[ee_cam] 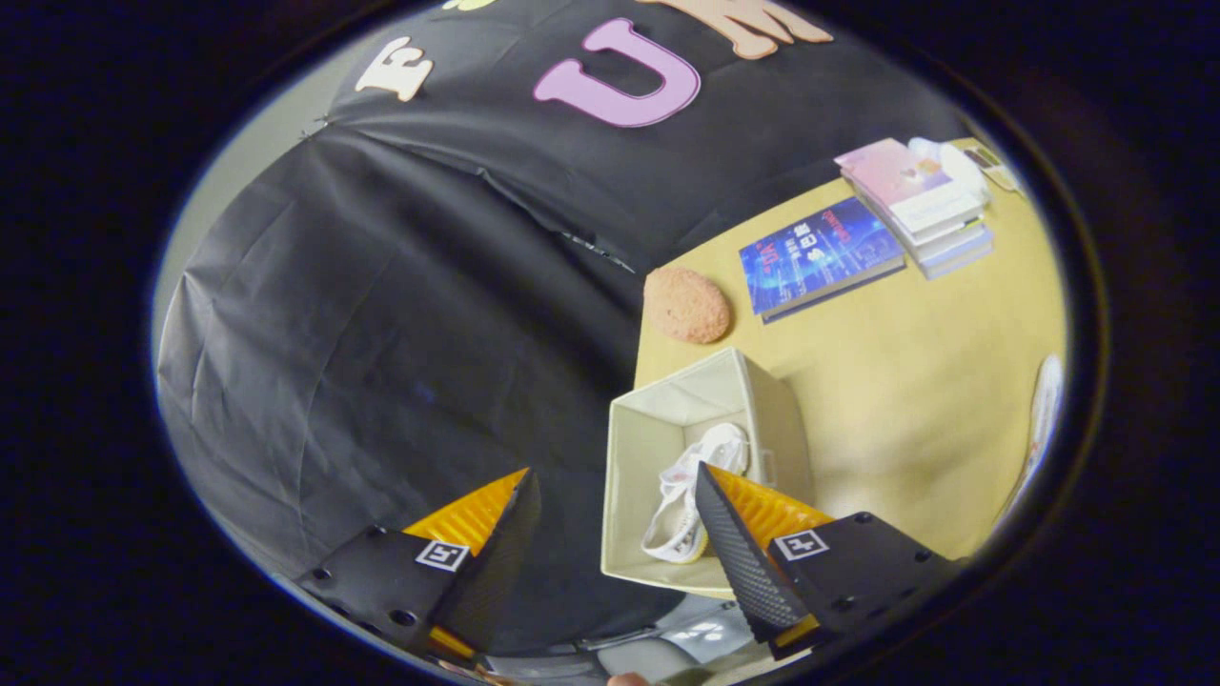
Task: Open the storage box then place both shoes into the box .Put the left shoe in first, then the right shoe, with the right side of both shoes facing outward in a uniform manner.
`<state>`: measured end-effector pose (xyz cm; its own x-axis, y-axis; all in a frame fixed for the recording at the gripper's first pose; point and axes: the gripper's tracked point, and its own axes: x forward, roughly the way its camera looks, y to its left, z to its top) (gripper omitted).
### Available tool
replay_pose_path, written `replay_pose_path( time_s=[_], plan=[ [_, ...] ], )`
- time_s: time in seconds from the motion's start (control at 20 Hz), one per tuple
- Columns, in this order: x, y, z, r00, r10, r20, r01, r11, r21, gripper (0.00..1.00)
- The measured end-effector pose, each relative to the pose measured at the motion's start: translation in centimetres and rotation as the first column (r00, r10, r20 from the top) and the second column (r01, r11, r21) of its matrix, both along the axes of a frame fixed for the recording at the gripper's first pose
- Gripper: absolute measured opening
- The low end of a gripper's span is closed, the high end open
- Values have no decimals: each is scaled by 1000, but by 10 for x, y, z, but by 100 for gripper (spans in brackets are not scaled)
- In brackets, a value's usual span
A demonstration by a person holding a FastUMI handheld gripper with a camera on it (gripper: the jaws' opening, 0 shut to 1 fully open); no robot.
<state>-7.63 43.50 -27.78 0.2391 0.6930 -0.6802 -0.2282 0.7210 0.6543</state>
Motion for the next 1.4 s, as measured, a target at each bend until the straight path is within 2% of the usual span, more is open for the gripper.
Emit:
replay_pose_path(
  time_s=[0.1, 0.35, 0.65, 0.9, 1.05, 1.3, 1.4],
  plan=[
    [3, -32, 5, 999, 14, 38, -12, 999, -49, 100],
    [9, -111, 2, 995, 5, 104, 13, 987, -163, 100],
    [-15, -196, -26, 998, 3, 70, 18, 954, -301, 99],
    [-31, -266, -53, 999, -8, 47, 28, 904, -428, 98],
    [-32, -304, -72, 997, -27, 72, 59, 864, -500, 99],
    [-41, -349, -104, 995, -45, 89, 89, 805, -587, 98],
    [-47, -362, -117, 995, -54, 78, 91, 788, -609, 91]
  ],
)
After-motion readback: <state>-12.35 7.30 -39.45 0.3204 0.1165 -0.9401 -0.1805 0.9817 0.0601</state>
